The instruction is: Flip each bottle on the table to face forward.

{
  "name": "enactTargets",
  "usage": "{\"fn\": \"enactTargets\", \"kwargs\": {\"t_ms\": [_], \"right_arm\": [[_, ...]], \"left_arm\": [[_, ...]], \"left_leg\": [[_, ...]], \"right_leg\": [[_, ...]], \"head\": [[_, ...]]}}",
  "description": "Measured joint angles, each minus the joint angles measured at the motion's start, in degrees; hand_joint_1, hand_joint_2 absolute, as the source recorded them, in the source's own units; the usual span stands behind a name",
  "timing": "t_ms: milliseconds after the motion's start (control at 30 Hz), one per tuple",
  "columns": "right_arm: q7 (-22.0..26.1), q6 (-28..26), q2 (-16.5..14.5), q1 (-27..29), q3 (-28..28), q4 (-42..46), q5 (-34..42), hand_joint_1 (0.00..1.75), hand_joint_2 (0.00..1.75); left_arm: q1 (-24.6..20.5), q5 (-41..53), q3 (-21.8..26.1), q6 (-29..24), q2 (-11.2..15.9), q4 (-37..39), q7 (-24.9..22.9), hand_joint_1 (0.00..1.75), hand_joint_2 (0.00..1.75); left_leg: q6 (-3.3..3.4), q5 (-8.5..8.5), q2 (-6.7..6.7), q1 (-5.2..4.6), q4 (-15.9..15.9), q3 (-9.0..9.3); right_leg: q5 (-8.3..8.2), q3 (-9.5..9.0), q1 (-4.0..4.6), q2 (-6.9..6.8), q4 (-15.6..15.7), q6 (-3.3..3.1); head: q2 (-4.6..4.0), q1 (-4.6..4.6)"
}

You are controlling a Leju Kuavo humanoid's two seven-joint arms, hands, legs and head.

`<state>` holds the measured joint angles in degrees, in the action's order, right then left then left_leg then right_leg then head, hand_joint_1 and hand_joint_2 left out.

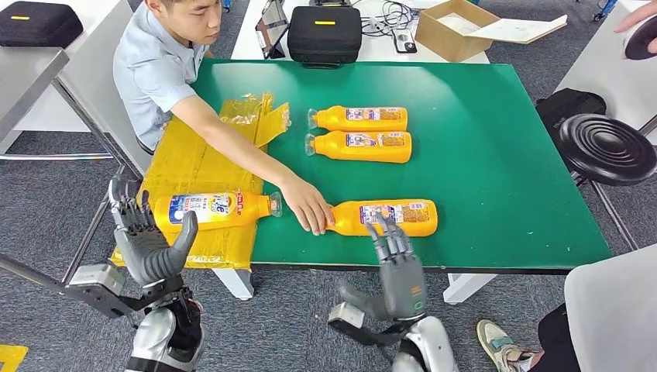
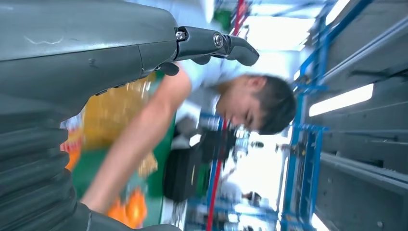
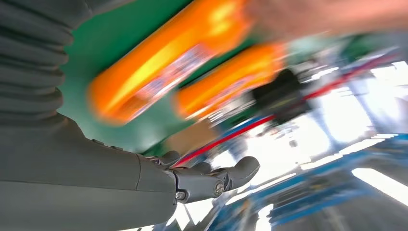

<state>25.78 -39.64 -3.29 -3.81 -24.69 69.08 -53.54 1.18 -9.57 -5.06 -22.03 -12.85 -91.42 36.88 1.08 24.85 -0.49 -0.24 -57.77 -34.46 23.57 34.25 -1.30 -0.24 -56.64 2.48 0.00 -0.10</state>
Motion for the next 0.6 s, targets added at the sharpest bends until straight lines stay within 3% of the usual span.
{"fn": "enactTargets", "kwargs": {"t_ms": [233,600], "right_arm": [[-3.8,0.0,2.6,-6.3,9.3,-8.5,-6.9,0.0,1.75],[-5.6,0.0,3.7,-12.4,11.6,-17.4,-8.1,0.0,1.75]], "left_arm": [[4.2,6.9,-2.3,-5.0,0.9,-3.2,0.1,0.0,1.75],[4.7,13.8,-7.1,-5.9,2.4,-2.9,0.5,0.0,1.75]], "left_leg": [[0.03,-0.03,0.01,-0.06,0.0,0.04],[0.03,-0.03,0.02,-0.03,0.0,0.03]], "right_leg": [[-0.06,-0.01,-0.03,0.01,0.0,0.07],[-0.05,0.0,0.0,0.01,0.0,0.07]], "head": [[0.0,-0.01],[0.0,-0.01]]}}
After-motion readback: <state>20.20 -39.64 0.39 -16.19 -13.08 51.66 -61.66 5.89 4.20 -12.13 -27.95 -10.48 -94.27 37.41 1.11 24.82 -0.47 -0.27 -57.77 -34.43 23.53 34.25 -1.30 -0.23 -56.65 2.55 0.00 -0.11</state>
